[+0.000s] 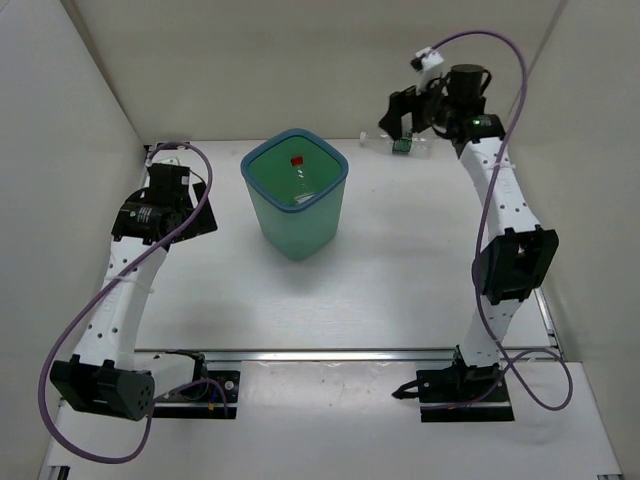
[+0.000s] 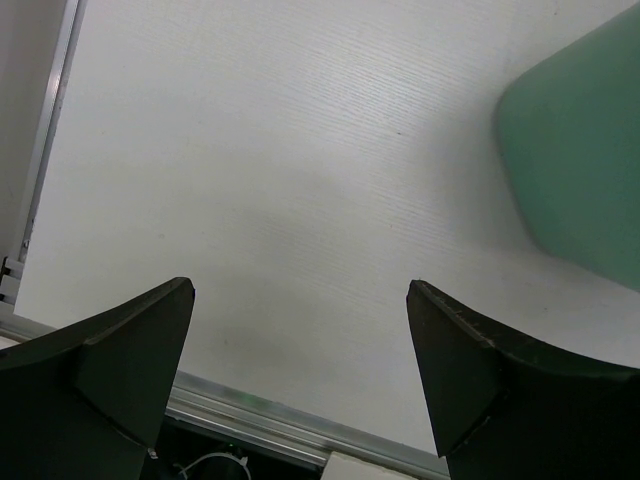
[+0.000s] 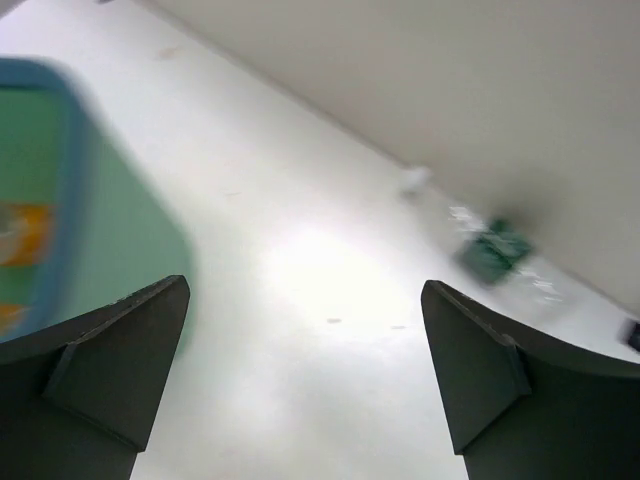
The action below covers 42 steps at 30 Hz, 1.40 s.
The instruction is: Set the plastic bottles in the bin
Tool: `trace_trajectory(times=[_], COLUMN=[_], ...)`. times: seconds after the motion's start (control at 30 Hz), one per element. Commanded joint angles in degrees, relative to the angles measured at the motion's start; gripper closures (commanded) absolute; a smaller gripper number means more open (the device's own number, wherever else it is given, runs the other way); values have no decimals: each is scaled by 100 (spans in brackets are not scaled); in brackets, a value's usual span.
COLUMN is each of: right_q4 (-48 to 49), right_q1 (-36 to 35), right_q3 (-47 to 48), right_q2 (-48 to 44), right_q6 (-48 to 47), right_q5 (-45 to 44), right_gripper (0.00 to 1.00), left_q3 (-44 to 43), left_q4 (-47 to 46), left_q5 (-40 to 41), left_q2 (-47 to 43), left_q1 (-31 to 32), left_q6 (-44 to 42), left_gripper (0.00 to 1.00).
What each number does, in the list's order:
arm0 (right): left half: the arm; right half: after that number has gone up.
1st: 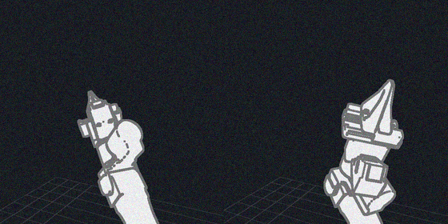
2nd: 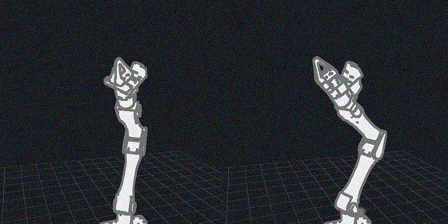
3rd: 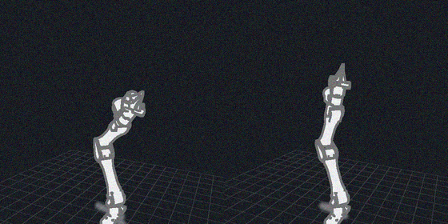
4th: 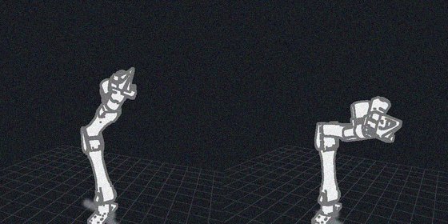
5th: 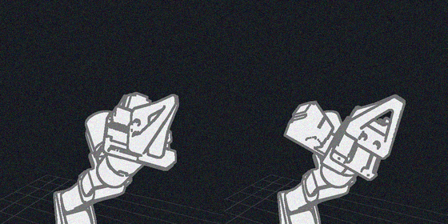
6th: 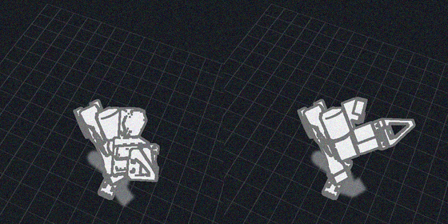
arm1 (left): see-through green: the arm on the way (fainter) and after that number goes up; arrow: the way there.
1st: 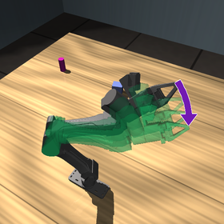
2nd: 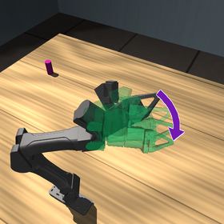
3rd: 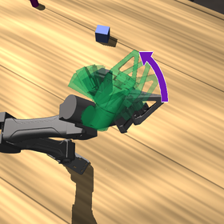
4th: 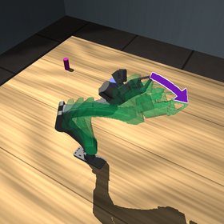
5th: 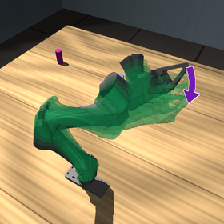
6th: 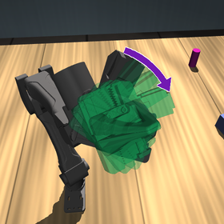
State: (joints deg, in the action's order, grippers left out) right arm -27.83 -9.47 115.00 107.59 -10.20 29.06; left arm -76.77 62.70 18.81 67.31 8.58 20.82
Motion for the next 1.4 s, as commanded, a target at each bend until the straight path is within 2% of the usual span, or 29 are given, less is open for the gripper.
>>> trace_trajectory(times=[0.0,0.07,0.17,0.3,0.5,0.63,0.8,1.17,1.37], right_q4=[7,-248,-601,381,1367,1702,2220,2476,3063], right_q1=[454,631,702,781,517,473,403,402,403], right_q3=[696,1286,2665,2641,2852,2765,2483,2764,2694], right_q2=[743,1480,2509,3056,3742,4067,4357,5034,5263], right_q6=[-490,-868,-1598,-1880,-2486,-2855,-3620,-4007,-4359], right_q5=[161,145,-523,-708,-1052,-867,-1165,-1034,-1577], right_gripper=[2,2,2,1,0,0,1,1,1], left_q3=[-198,-250,-504,-576,-506,-505,-426,-734,-734], left_q4=[-47,5,155,252,243,313,340,410,480], left_q5=[61,298,536,739,729,756,783,782,905], left_q2=[159,291,554,888,1275,1443,1434,1496,1557], left_q1=[-67,-128,-234,-198,-172,-217,-322,-313,-313], left_q6=[1,-42,-78,-8,10,-7,1,54,185], left_gripper=[2,2,1,2,1,1,1,1,1])
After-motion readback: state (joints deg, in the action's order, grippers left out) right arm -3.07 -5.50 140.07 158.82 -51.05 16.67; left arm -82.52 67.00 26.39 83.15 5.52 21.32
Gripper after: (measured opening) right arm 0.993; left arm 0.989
